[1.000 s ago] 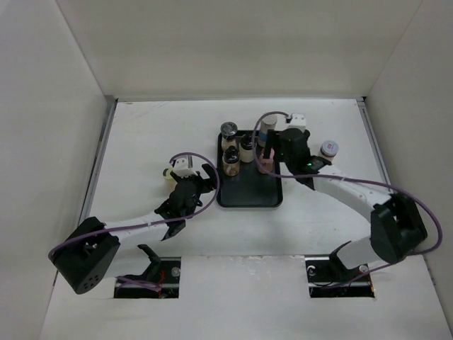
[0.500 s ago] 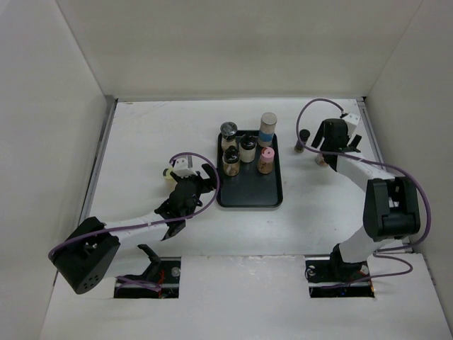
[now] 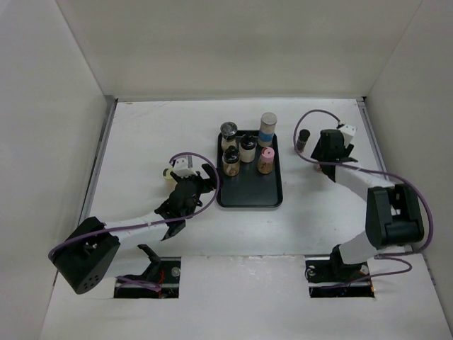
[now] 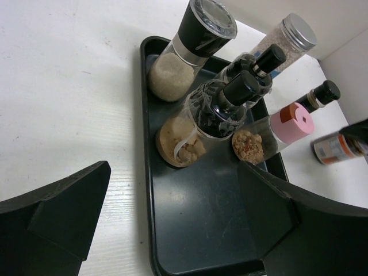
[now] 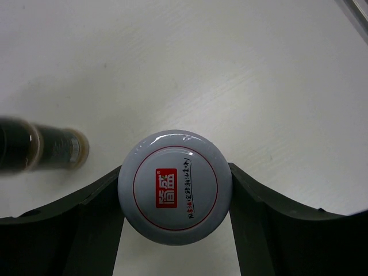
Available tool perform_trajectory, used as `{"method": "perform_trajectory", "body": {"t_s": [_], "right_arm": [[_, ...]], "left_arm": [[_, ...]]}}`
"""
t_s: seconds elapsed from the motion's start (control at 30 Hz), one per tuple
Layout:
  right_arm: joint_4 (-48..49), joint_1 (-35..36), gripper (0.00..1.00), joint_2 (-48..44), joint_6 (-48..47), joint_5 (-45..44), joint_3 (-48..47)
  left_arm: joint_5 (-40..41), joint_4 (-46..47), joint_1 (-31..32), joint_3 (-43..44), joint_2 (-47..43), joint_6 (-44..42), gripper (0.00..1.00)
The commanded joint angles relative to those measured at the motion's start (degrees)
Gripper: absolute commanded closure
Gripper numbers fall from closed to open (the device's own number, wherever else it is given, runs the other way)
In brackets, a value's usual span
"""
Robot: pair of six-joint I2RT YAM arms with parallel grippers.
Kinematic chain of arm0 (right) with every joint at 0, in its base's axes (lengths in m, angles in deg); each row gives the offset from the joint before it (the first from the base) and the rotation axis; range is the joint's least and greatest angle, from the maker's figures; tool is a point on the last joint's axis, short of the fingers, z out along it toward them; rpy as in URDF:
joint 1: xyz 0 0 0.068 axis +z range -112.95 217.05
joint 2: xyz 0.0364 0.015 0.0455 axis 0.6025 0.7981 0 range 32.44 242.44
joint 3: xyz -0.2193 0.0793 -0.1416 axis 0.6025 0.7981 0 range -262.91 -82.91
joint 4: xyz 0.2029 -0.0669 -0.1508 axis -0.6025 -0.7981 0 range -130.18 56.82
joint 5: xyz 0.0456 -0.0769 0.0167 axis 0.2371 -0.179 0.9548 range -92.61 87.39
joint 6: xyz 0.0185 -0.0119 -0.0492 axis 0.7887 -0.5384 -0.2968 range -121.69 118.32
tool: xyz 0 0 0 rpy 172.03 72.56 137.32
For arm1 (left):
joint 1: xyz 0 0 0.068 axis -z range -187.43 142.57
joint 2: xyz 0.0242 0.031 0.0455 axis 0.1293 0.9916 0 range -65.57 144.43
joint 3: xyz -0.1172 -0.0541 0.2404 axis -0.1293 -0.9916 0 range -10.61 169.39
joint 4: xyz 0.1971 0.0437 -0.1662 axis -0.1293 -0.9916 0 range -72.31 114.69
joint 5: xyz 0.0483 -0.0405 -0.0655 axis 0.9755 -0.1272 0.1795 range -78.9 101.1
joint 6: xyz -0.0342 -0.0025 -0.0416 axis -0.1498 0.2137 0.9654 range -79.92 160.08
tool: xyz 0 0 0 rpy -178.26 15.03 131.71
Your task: Organize the condiment bottles
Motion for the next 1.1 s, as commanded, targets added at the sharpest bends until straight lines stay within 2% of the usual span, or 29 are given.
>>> {"method": "perform_trajectory", "body": {"t_s": [0.0,0.17,0.27,0.37,0.47,0.63,0.77,0.93,1.07], "right_arm": [[3.51,4.64,0.55,-10.41,1.80,-3.94,4.74],[-3.50,15.61,0.54,-25.53,3.73,-6.14,12.22],[-8.00,25.36,0.54,-30.29,5.84,-5.26,12.75],[-7.75,35.65,0.54,-29.60,7.07,-5.96,10.13],[-4.86,41.55,0.53,-23.47,6.99,-5.62,4.60],[3.06,44.81,0.53,-9.49,1.72,-3.50,-3.49],[5.18,44.99,0.52,-1.93,-1.79,-3.24,-8.24],[5.44,42.80,0.50,3.97,-3.12,-2.89,-10.80],[6.84,42.27,0.44,6.78,-2.33,-1.04,-10.10]], "left_arm": [[-0.49,3.02,-0.27,-0.27,-0.64,0.77,0.06],[-0.06,3.02,-0.53,-0.53,-2.13,0.77,0.06],[-0.32,2.85,-1.94,-0.71,-2.66,0.94,0.06],[-0.32,2.93,-1.94,-0.79,-3.10,0.94,0.06],[-0.32,3.02,-2.03,-0.62,-2.75,0.94,0.06],[-0.15,2.50,-1.85,-0.88,-4.41,1.03,0.06],[-0.32,2.50,-1.85,-1.06,-4.33,1.03,0.06],[-0.23,2.58,-1.85,-1.06,-3.72,1.03,0.06],[-0.23,2.50,-1.85,-1.06,-3.71,1.03,0.06]]}}
